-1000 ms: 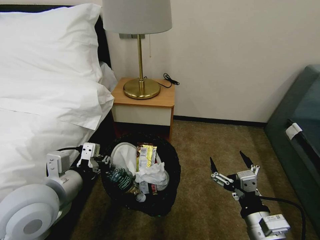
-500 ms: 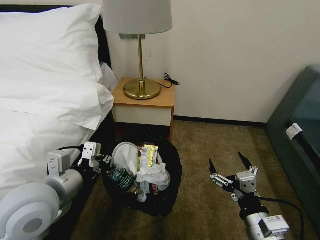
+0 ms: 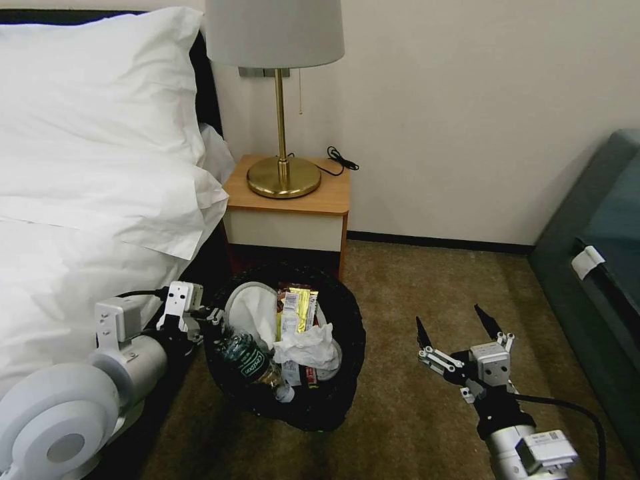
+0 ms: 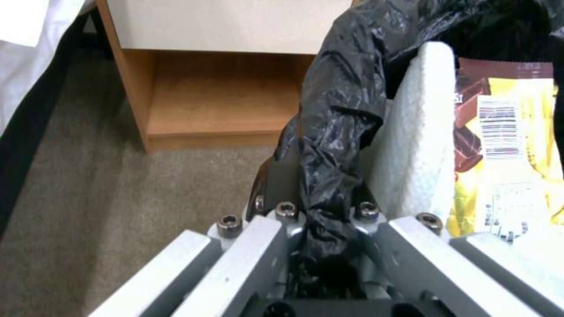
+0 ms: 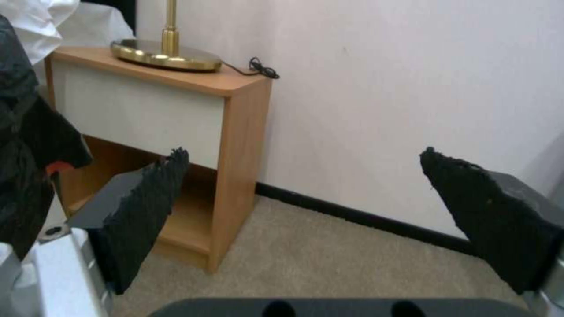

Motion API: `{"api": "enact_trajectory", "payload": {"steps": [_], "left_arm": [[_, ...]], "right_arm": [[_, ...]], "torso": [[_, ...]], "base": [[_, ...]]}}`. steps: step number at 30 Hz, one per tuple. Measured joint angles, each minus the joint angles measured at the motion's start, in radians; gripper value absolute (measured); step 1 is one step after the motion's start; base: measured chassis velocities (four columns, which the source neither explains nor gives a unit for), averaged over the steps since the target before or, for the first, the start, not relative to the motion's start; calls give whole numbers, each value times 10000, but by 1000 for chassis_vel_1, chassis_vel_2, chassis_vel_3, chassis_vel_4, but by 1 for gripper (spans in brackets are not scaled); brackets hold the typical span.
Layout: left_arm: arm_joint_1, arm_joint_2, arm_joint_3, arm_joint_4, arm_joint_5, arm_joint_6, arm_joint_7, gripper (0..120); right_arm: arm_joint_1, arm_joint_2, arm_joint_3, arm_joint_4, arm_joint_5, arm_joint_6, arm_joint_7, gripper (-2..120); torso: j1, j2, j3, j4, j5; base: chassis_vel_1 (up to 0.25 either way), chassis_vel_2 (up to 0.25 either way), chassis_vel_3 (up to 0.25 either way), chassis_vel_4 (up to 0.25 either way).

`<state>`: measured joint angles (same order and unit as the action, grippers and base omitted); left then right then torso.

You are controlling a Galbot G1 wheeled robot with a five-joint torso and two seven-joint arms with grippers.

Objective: Pick up the trash bin, then pick up the garbage on the floor and place it into the trash bin.

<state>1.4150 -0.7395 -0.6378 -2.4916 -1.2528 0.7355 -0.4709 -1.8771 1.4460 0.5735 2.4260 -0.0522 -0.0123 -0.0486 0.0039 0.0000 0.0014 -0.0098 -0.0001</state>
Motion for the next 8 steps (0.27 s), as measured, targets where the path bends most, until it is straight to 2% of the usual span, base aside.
{"api": "enact_trajectory", "payload": {"steps": [8], "left_arm": [[-292,132,-205,-4,-435,0,38,1]], "right_arm": [[-31,122,151,-66,-109,48,-9,100]], "torso": [[-1,0,0,1,-1]], "base": [[0,0,0,0]]}}
